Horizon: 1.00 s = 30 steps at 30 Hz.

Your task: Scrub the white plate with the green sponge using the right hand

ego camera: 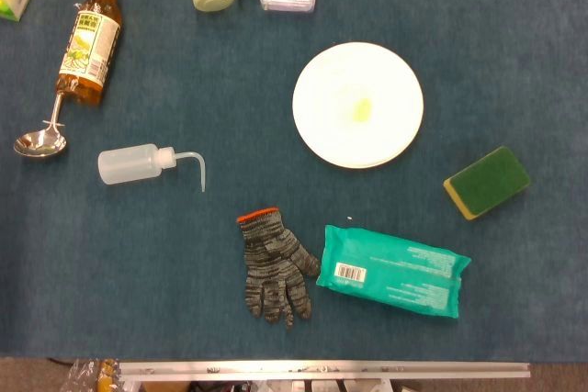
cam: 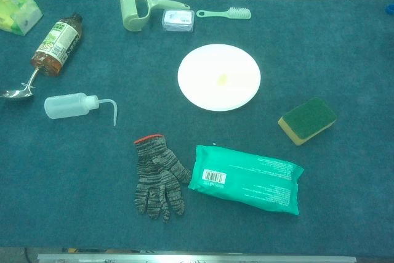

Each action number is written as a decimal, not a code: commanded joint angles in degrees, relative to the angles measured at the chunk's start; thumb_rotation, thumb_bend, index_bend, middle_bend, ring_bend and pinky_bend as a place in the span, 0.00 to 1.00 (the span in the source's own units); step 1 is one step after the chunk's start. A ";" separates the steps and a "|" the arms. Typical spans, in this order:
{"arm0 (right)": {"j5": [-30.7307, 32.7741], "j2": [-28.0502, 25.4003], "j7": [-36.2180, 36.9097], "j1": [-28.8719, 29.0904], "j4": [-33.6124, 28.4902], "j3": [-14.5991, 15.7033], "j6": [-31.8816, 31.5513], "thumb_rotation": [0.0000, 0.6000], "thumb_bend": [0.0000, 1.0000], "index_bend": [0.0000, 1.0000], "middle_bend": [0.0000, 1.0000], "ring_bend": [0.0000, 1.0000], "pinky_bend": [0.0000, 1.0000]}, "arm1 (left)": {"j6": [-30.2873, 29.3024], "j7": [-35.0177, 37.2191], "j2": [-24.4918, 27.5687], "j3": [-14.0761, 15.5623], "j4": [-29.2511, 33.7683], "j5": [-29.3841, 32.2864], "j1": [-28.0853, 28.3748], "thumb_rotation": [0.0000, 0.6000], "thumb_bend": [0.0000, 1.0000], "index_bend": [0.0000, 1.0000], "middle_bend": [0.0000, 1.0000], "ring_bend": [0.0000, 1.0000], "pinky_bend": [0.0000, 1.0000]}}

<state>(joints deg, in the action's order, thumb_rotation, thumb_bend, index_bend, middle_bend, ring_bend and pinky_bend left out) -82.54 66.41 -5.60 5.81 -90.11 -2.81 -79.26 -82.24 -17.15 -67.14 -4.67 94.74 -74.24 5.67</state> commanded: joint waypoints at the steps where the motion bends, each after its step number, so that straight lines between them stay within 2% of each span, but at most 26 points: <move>1: -0.21 -0.08 -0.04 -0.09 -0.14 0.22 -0.05 1.00 0.20 0.44 0.40 0.22 0.07 | 0.63 -0.35 -0.24 0.06 -0.07 -0.03 0.45 1.00 0.00 0.04 0.00 0.00 0.00; 12: -0.57 -0.50 0.66 -0.73 -0.19 0.41 -1.08 1.00 0.20 0.44 0.40 0.22 0.07 | 0.67 -0.19 -0.42 -0.02 0.17 -0.08 0.74 1.00 0.00 0.04 0.00 0.00 0.00; 18: -0.73 -0.75 1.96 -0.03 0.38 0.52 0.37 1.00 0.20 0.44 0.40 0.22 0.07 | 0.73 0.62 -0.81 -0.01 -0.27 0.38 0.58 1.00 0.00 0.04 0.00 0.00 0.00; 25: -1.41 -2.05 5.87 2.84 0.85 0.97 5.87 1.00 0.20 0.44 0.38 0.22 0.14 | 0.71 1.22 -1.05 -0.04 -0.61 0.74 0.43 1.00 0.00 0.04 0.00 0.00 0.00; 30: -1.69 -2.78 8.40 6.47 1.71 0.94 11.85 1.00 0.10 0.42 0.36 0.23 0.14 | 0.87 1.67 -1.45 -0.08 -1.04 0.95 0.45 1.00 0.00 0.04 0.00 0.00 0.00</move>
<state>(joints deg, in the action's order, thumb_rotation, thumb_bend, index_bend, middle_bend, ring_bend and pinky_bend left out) -84.04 64.07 1.44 10.34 -89.01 -1.84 -70.02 -81.40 -15.51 -68.56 -4.75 93.72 -73.31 6.10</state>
